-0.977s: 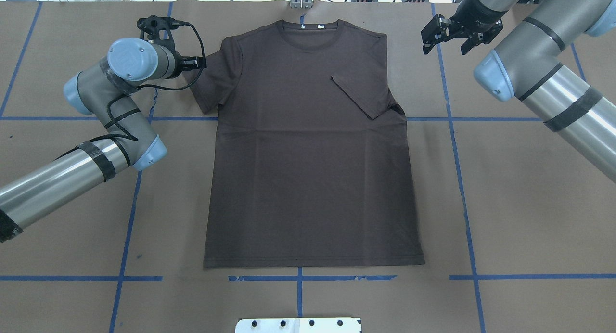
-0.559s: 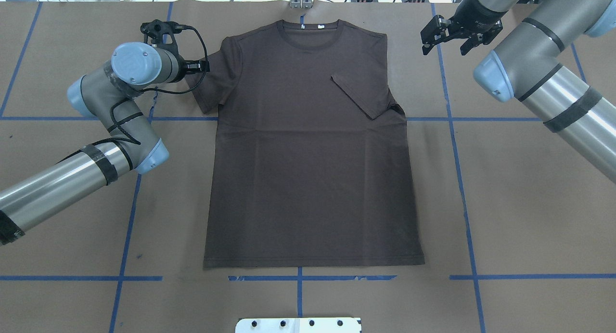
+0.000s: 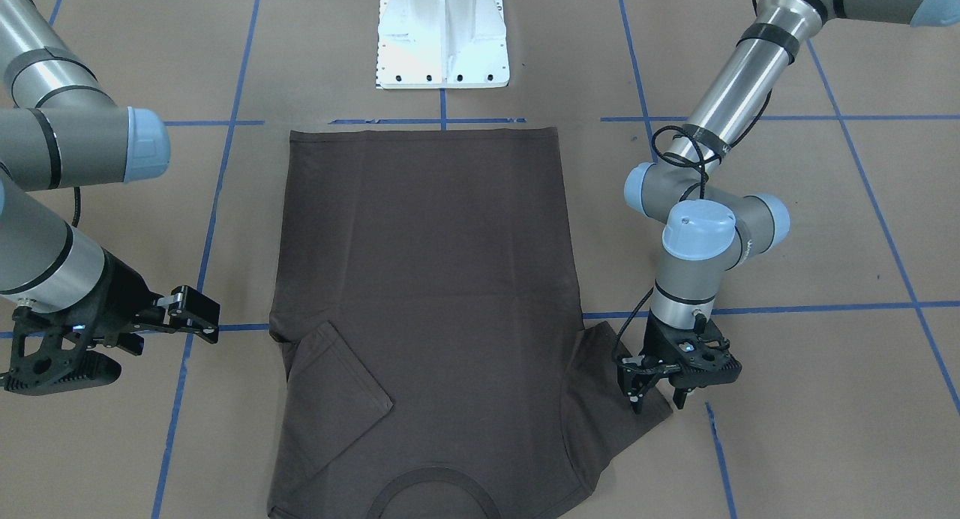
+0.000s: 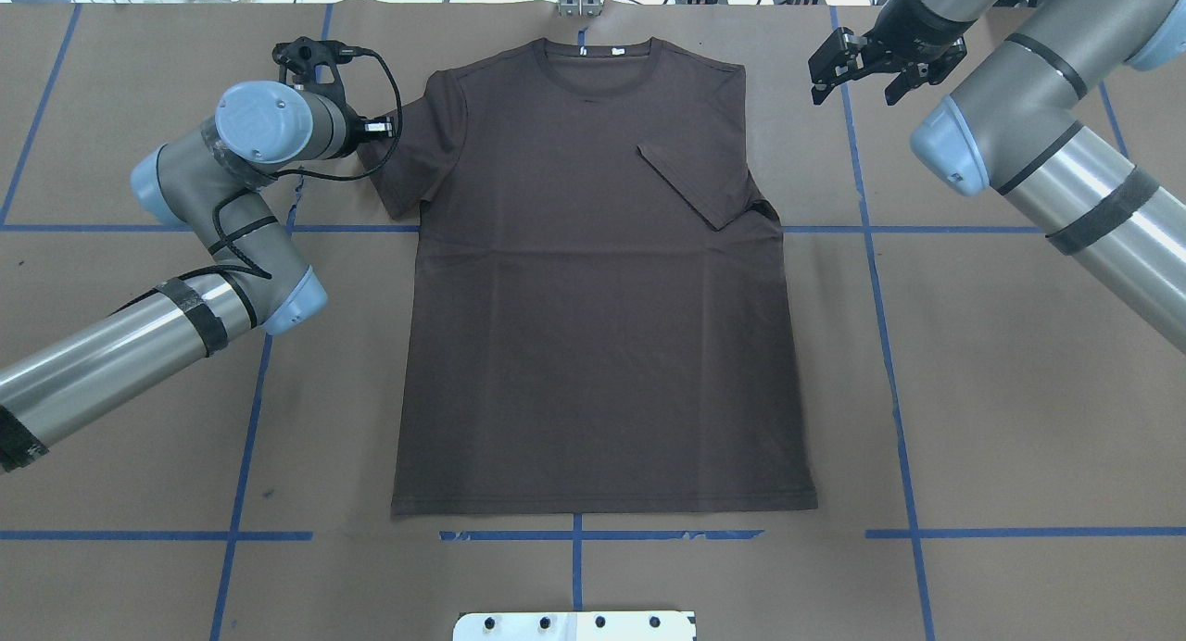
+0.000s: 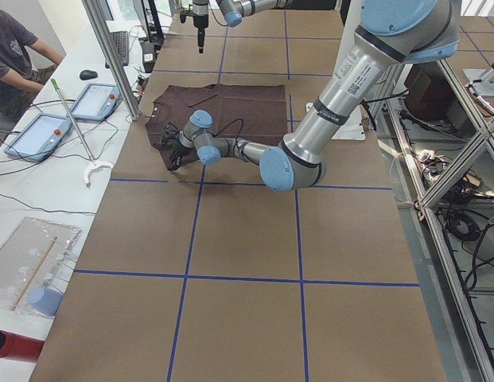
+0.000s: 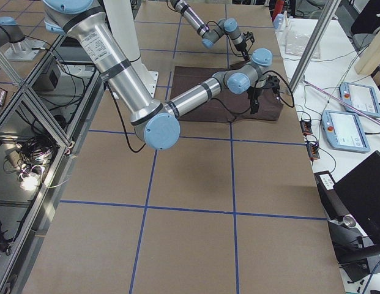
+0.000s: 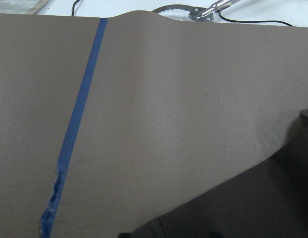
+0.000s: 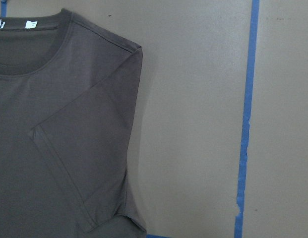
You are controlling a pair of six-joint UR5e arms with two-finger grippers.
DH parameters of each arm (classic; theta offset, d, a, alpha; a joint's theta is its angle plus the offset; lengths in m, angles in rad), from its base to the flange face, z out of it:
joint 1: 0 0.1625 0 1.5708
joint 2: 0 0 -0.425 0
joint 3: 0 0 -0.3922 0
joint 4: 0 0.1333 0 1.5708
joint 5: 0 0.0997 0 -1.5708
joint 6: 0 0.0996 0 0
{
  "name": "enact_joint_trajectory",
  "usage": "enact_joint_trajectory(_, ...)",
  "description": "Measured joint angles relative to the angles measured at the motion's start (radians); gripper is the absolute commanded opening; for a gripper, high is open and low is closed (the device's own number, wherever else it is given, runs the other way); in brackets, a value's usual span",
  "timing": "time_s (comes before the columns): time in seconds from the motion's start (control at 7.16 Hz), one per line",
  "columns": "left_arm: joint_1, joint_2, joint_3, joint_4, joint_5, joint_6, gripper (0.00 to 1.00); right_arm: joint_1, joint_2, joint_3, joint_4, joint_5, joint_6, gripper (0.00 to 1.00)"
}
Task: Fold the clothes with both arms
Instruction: 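Fold the sleeve inward across the shirt body with the left gripper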
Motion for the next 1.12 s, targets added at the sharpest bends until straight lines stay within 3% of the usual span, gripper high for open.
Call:
enact_joint_trajectory(0.56,-0.001,-0.002,-0.023,0.009,-0.022,0.001,0.00,0.000,-0.001,0.000,0.000,-0.001,0.000,1.00)
enact_joint_trajectory(0.98,-0.001,-0.058,-0.177,0.217,-0.125,-0.075,0.00,0.000,-0.001,0.001,0.000,-0.001,0.000,1.00)
enact_joint_trajectory(1.12,0.010,-0.115,-0.171,0.261,-0.136,-0.142,0.00,0.000,-0.002,0.002,0.001,0.000,0.000,1.00)
